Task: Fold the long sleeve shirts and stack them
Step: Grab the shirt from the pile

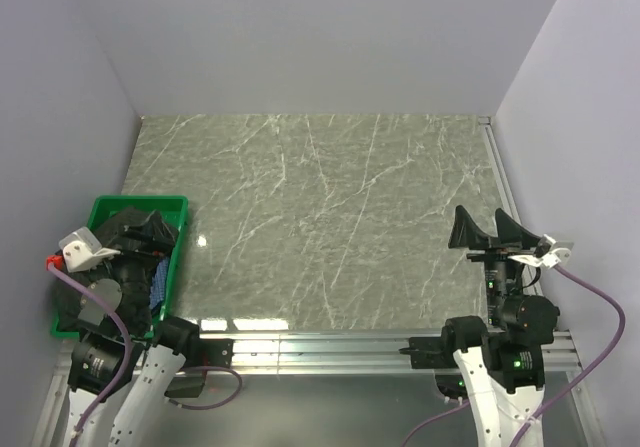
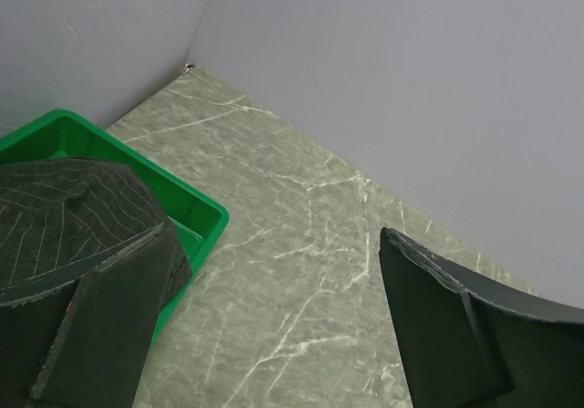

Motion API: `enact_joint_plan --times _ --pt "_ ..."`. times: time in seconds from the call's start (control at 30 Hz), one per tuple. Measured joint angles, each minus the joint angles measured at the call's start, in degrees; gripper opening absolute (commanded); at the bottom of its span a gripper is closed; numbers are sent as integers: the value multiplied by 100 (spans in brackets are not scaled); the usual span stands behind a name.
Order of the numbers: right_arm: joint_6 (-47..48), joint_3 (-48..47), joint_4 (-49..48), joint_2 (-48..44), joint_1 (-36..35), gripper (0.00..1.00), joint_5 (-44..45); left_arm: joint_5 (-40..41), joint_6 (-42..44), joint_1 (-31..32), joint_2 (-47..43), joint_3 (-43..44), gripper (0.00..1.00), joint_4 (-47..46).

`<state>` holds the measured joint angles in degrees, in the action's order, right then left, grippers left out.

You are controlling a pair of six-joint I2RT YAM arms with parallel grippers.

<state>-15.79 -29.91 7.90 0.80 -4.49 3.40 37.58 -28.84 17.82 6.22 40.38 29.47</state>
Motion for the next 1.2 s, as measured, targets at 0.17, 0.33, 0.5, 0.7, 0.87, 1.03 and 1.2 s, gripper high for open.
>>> enact_joint_plan --times 0.17,0.33,0.5,0.7,0.87,1.03,1.2 --pt "-144 -96 59 94 0 100 24 -7 -68 0 42 0 99 22" --pt "-348 -352 345 520 0 100 42 -28 -212 0 540 39 99 55" --pt "-597 -1051 953 1550 0 100 20 -68 -485 0 1781 420 99 219" --pt "-684 -1600 1602 2761 0 100 -715 -181 -776 -33 4146 1307 99 481" --pt "-691 -1604 1963 3274 0 100 -1491 -306 -850 -918 5639 1519 99 505" --pt "-695 -1600 2109 3405 -2 100 -2035 -70 -1016 -2280 6161 1513 99 463" --pt "-715 -1574 2103 3346 -24 100 -2302 179 -1333 -2688 6373 1213 99 260"
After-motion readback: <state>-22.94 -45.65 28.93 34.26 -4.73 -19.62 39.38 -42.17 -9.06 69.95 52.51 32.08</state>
